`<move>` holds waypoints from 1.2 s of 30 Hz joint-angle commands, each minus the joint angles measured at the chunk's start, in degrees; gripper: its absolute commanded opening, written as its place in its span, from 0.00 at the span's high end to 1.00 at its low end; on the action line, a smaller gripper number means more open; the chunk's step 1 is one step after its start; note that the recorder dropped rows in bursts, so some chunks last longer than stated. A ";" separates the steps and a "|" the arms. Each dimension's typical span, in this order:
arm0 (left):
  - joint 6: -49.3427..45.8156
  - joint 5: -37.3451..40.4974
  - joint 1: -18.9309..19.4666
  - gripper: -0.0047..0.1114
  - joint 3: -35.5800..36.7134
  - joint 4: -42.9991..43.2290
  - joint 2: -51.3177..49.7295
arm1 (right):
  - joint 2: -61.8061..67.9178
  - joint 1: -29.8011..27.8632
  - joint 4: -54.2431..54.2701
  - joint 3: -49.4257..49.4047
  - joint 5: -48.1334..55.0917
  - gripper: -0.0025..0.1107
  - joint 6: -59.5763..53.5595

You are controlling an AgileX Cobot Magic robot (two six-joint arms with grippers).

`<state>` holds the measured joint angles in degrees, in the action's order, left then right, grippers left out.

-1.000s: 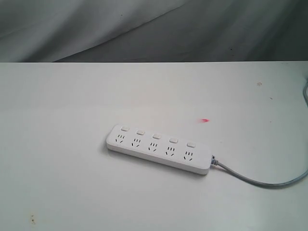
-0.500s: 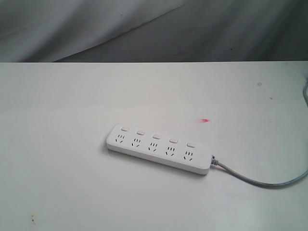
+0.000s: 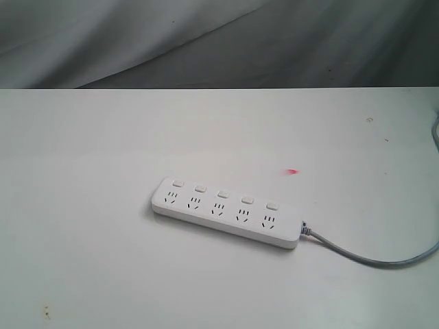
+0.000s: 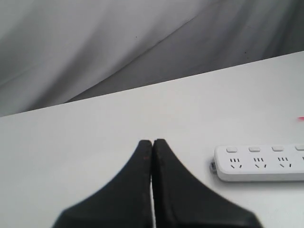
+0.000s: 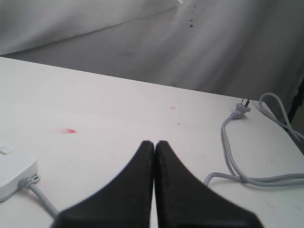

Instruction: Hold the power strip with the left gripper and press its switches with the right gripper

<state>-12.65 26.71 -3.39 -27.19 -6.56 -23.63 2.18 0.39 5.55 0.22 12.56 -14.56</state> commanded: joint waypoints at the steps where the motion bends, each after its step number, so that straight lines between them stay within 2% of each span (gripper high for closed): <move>1: 0.29 0.49 0.08 0.96 -0.45 -2.37 -0.32 | -0.34 -0.39 -0.48 -0.22 0.17 0.98 0.03; 4: 0.29 1.28 0.08 0.96 -0.45 -5.45 -0.32 | -0.34 -0.39 -0.48 -0.22 0.17 0.98 0.03; 8: 0.00 6.22 0.08 0.96 -0.45 -6.40 -1.83 | -0.34 -0.39 -0.48 -0.22 0.17 0.98 0.03; 12: -5.43 12.00 0.08 0.96 -0.45 -8.34 -6.36 | -0.34 -0.39 -0.48 -0.22 0.17 0.98 0.03; 18: -13.28 14.73 -0.44 0.96 -4.63 -10.33 -15.31 | -0.34 -0.39 -0.48 -0.22 0.17 0.98 0.03; 21: -20.74 16.73 -1.84 0.96 -9.56 -12.79 -21.01 | -0.34 -0.39 -0.48 -0.22 0.17 0.98 0.03; 28: -46.96 23.70 -2.71 0.96 -24.21 -25.40 -37.59 | -0.34 -0.39 -0.48 -0.22 0.17 0.98 0.03; 32: -55.79 22.95 -2.71 0.96 -29.14 -25.81 -46.36 | -0.34 -0.39 -0.48 -0.22 0.17 0.98 0.03; 36: -60.26 16.73 -2.71 0.96 -30.31 -25.79 -53.35 | -0.34 -0.39 -0.48 -0.22 0.17 0.98 0.03</move>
<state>-69.29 47.25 -5.64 -56.63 -31.61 -72.90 2.18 0.39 5.55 0.22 12.56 -14.56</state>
